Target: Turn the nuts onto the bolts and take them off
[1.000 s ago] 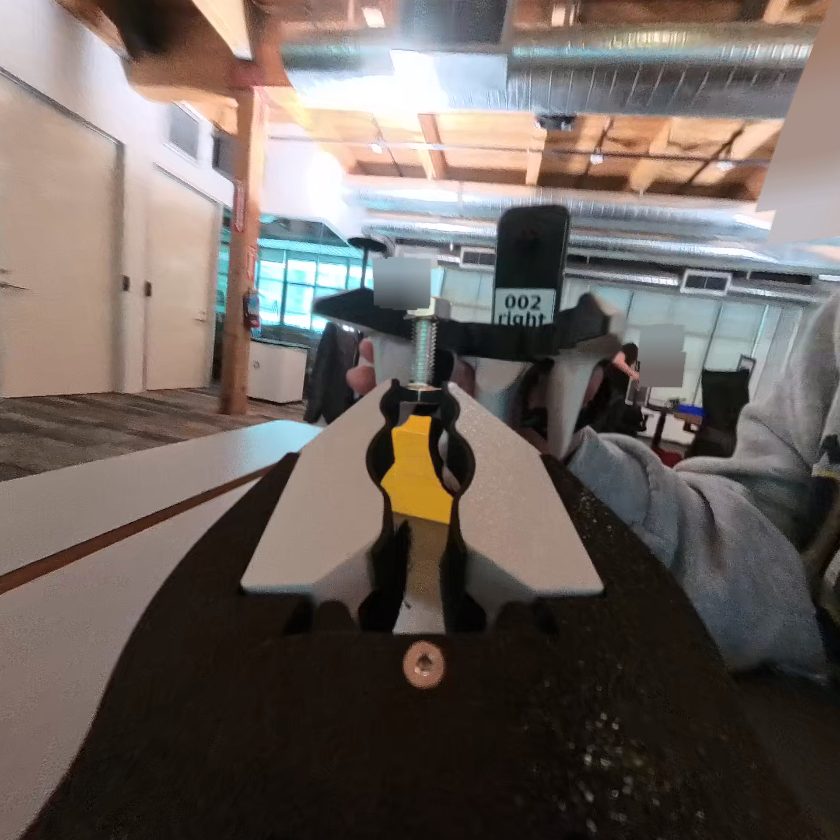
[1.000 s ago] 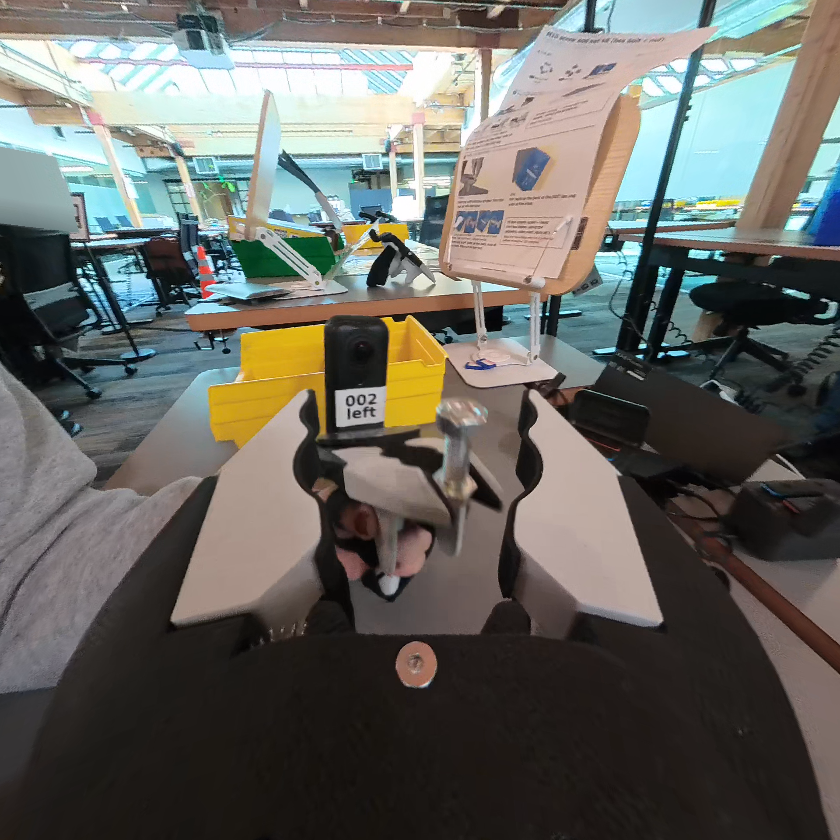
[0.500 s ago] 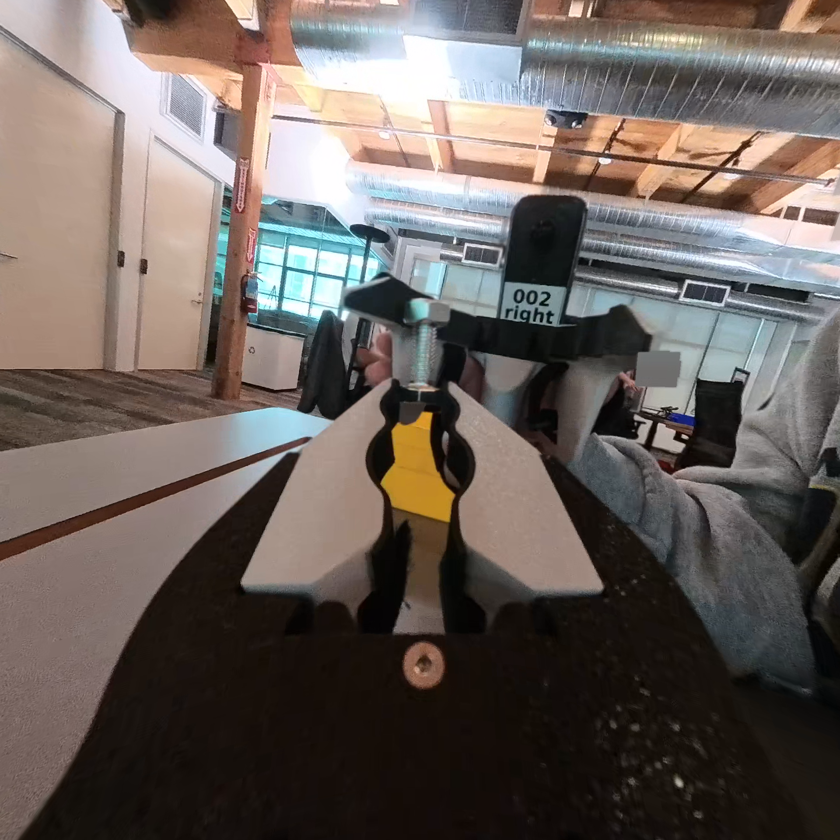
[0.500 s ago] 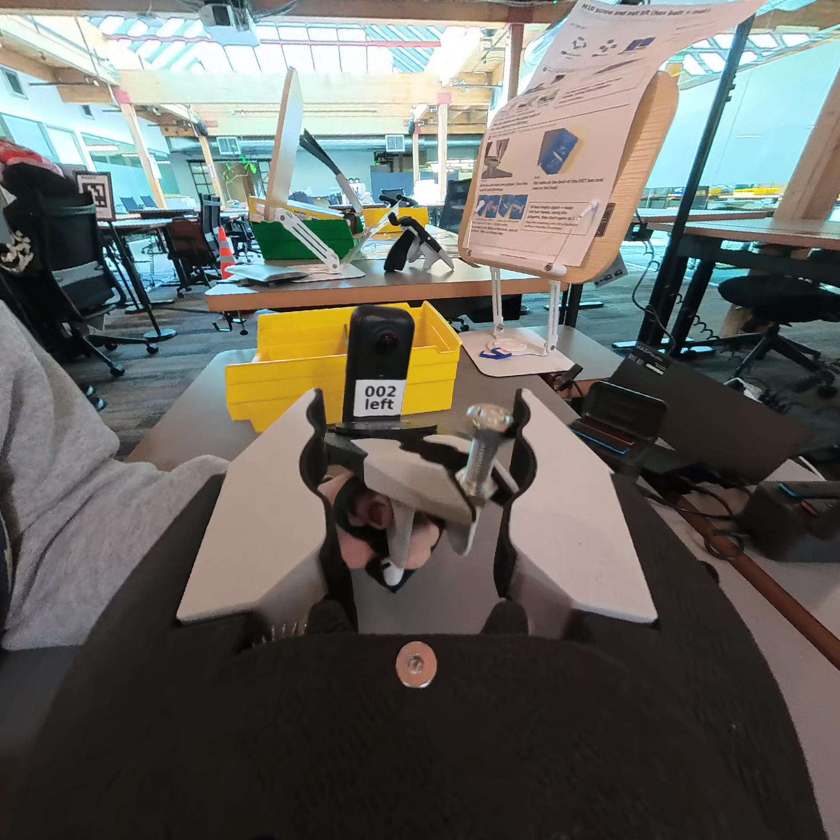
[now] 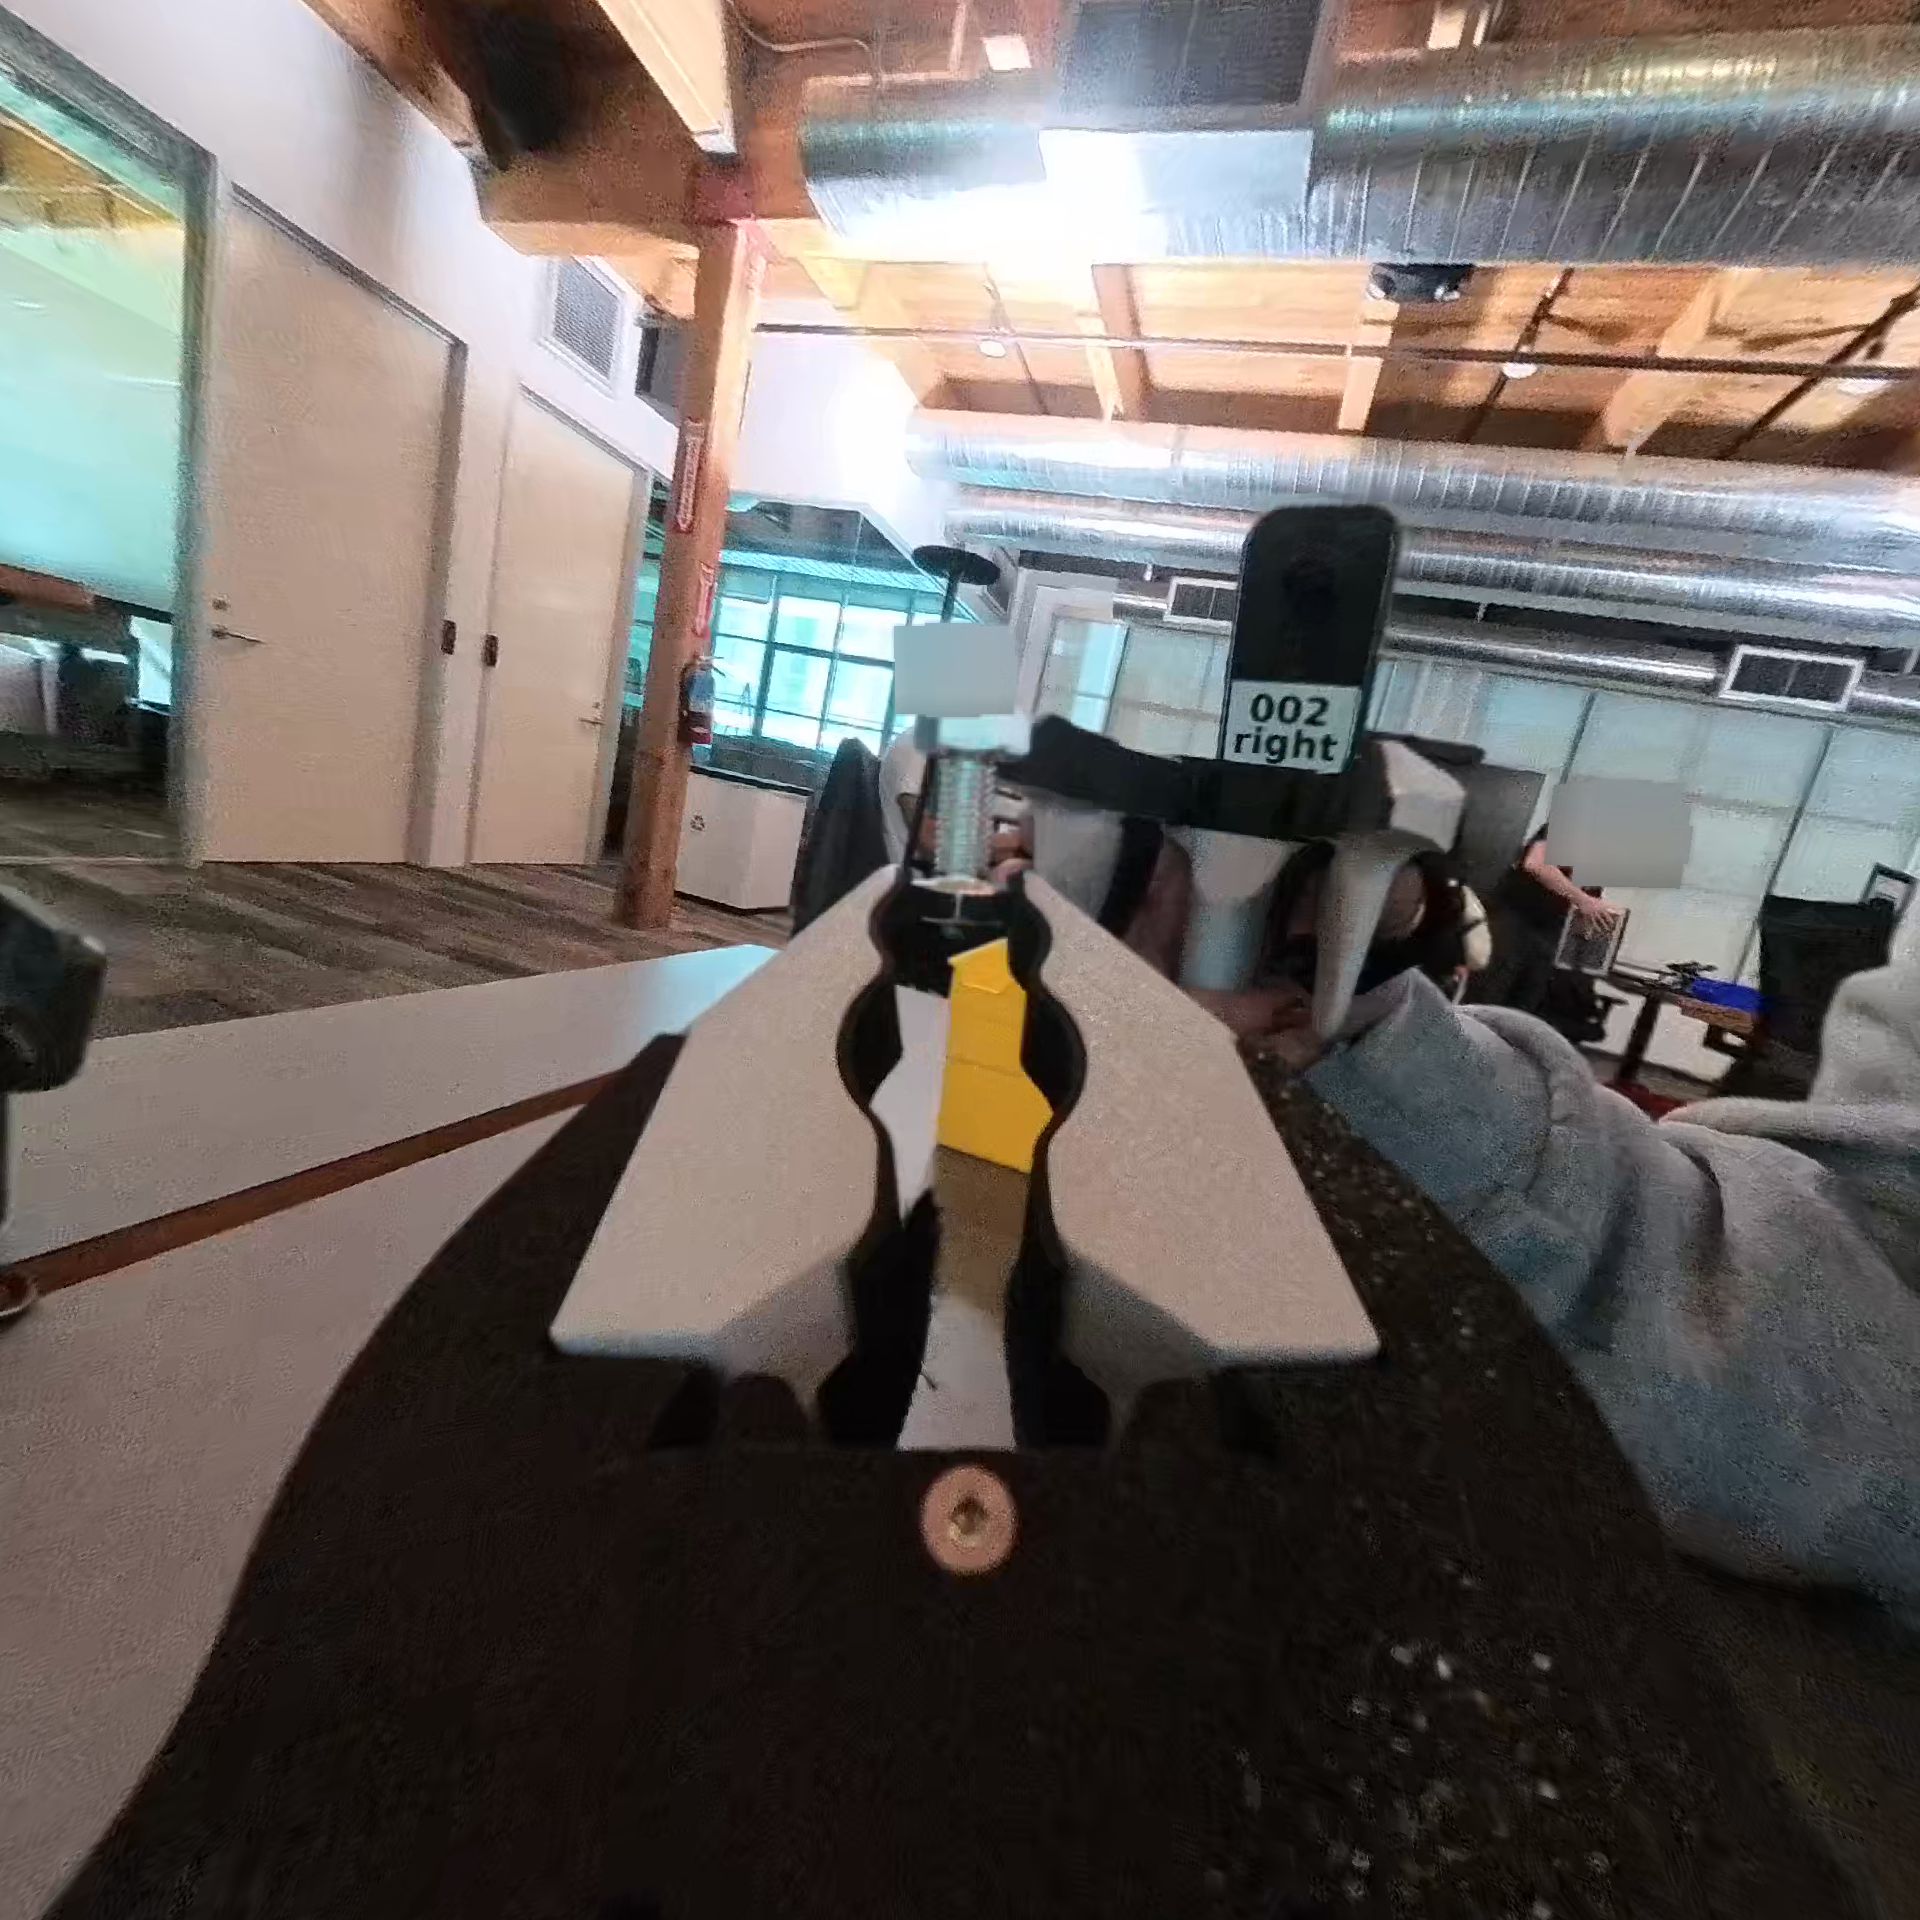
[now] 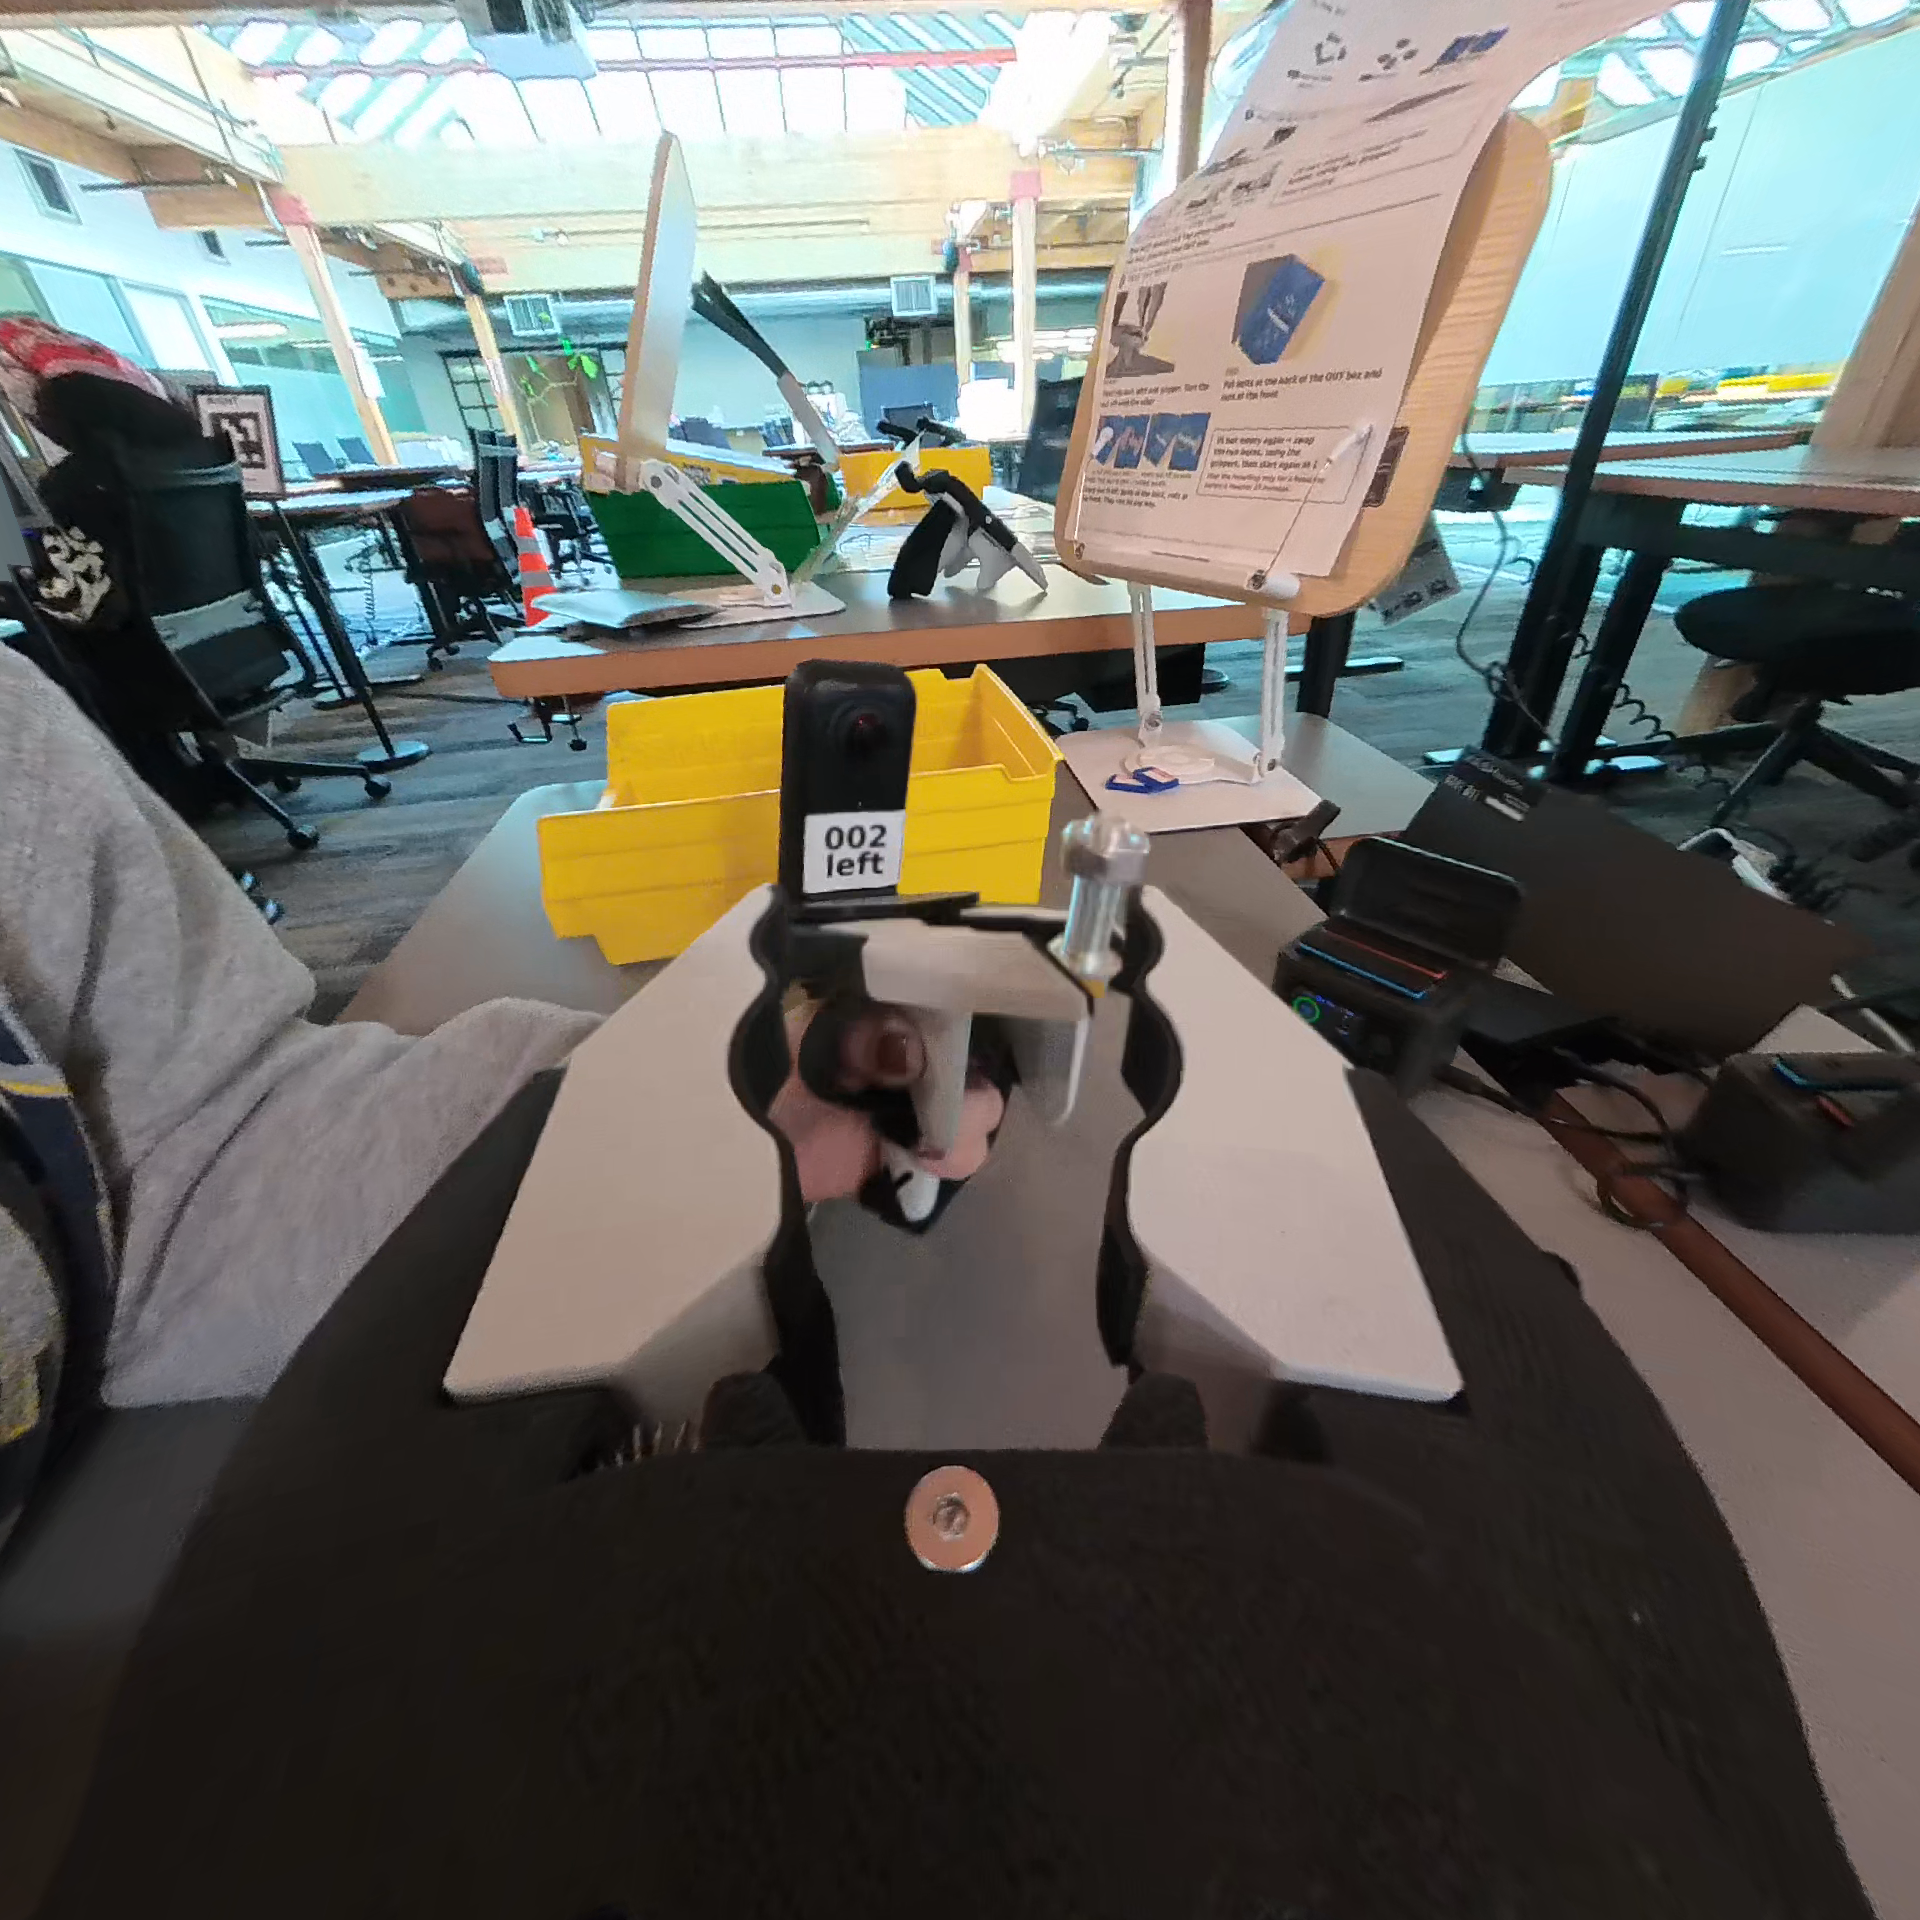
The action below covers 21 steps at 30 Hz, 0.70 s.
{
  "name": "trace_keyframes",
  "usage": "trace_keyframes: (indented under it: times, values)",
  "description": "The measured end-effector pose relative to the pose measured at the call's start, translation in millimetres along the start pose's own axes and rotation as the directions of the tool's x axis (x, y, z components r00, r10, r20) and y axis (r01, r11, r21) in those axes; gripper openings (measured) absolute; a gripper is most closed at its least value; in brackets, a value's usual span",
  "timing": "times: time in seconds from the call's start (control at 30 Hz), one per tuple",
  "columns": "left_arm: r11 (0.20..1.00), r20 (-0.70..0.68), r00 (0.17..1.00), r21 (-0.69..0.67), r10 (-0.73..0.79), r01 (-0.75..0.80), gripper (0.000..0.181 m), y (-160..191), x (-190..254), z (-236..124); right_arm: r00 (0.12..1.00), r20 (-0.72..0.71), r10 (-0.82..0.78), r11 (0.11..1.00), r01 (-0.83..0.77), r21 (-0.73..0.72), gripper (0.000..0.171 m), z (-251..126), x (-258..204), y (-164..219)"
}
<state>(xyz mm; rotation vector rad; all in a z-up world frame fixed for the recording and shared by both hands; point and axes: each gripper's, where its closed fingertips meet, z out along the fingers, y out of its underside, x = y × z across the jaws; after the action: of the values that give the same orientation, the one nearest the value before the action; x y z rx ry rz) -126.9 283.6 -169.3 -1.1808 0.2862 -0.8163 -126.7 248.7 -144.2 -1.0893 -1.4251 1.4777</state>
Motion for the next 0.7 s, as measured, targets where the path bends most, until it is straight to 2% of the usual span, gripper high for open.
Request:
trace_keyframes:
  times: [0.1, 0.23, 0.33, 0.37, 0.4, 0.43, 0.53, 0.63, 0.7]
  values:
    - [0.998, -0.03, 0.998, -0.044, 0.05, -0.051, 0.016, 2.9, 7.1, -0.3, 1.0, -0.018, 0.021, 0.999, -0.02, 0.042, 0.062, -0.5, 3.3, -7.4]
    - [0.992, -0.138, 0.989, -0.102, 0.06, -0.074, 0.016, 17.9, 30.5, 13.8, 1.0, 0.005, 0.012, 1.0, -0.012, -0.001, 0.061, 12.5, -4.6, 0.9]
    - [0.996, -0.025, 0.997, -0.048, 0.074, -0.075, 0.016, 6.0, 10.3, 3.6, 1.0, -0.01, -0.003, 0.999, 0.003, -0.043, 0.063, 6.7, -1.8, 5.7]
    - [0.999, 0.029, 0.998, -0.001, 0.053, -0.053, 0.016, -3.9, -0.8, -4.2, 1.0, 0.014, -0.001, 0.998, 0.002, -0.057, 0.052, 2.5, -4.3, 7.3]
    - [0.999, 0.058, 0.998, 0.034, 0.034, -0.036, 0.015, -11.3, -8.2, -11.4, 1.0, 0.022, 0.015, 0.998, -0.013, -0.067, 0.049, -0.2, -4.5, 8.2]
    - [0.999, 0.058, 0.998, 0.042, 0.032, -0.035, 0.015, -14.0, -9.5, -14.7, 1.0, -0.008, 0.026, 0.998, -0.027, -0.058, 0.053, -1.1, 1.0, 6.7]
    - [0.999, -0.053, 0.998, -0.007, 0.033, -0.033, 0.015, -4.3, 10.3, -4.5, 0.999, -0.044, 0.021, 1.0, -0.02, 0.006, 0.06, 4.0, 5.9, -0.6]
    - [0.996, -0.19, 0.982, -0.086, -0.009, -0.008, 0.016, 12.3, 34.6, 8.3, 0.999, 0.0, 0.038, 0.999, -0.038, 0.021, 0.06, 12.5, -2.3, -0.5]
    - [0.996, -0.201, 0.979, -0.088, -0.022, 0.005, 0.016, 13.4, 35.6, 10.8, 0.999, 0.03, 0.037, 0.999, -0.037, 0.007, 0.059, 15.7, -8.7, 1.7]
